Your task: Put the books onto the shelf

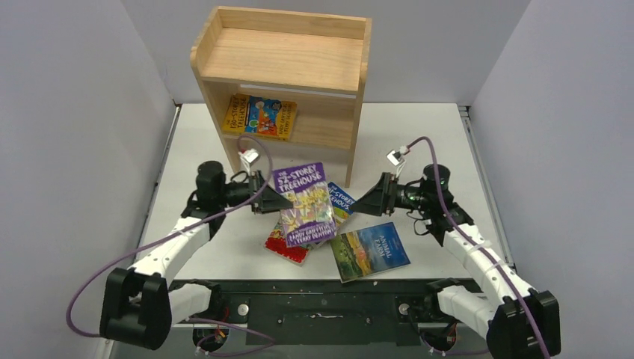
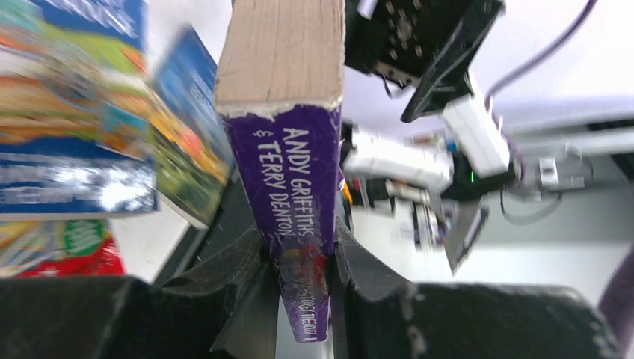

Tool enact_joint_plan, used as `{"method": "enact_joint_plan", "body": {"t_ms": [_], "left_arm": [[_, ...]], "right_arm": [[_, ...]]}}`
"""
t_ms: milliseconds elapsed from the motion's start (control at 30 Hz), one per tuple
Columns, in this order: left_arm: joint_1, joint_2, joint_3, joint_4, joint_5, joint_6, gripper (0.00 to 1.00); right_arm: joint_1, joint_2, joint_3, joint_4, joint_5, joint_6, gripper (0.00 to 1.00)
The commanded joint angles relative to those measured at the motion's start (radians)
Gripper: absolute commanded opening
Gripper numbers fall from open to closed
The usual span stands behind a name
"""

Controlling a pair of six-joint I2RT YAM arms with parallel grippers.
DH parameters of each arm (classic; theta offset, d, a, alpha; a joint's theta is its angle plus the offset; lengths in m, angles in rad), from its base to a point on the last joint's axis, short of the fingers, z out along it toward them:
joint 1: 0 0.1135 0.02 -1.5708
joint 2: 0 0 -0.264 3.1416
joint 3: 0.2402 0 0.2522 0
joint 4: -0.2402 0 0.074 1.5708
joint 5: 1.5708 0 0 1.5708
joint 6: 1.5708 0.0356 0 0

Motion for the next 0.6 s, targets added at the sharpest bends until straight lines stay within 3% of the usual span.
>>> {"method": "enact_joint_plan", "body": {"t_ms": [0,100,233,433,567], "left_arm": [[0.167,-0.159,0.058,-0.019,-0.069,-0.050,0.00],[0.183,-0.209,0.077,-0.025,-0.202,-0.090,0.00],[0.184,-0.270,0.028,0.133,-0.420,-0.247,0.00],[0.177,-0.313,0.011,0.212,-0.733,-0.310,0.00],[0.176,-0.263,0.065,0.205,-0.816,-0.313,0.00]], "right_arm": [[-0.145,-0.087,0.157,-0.422,0.114,-0.333,0.90],[-0.169,-0.088,0.235,-0.542,0.248,-0.398,0.90],[-0.173,-0.099,0.269,-0.524,0.366,-0.375,0.90],[-0.174,-0.098,0.305,-0.480,0.409,-0.335,0.90],[-0.174,-0.089,0.322,-0.467,0.401,-0.325,0.90]]}}
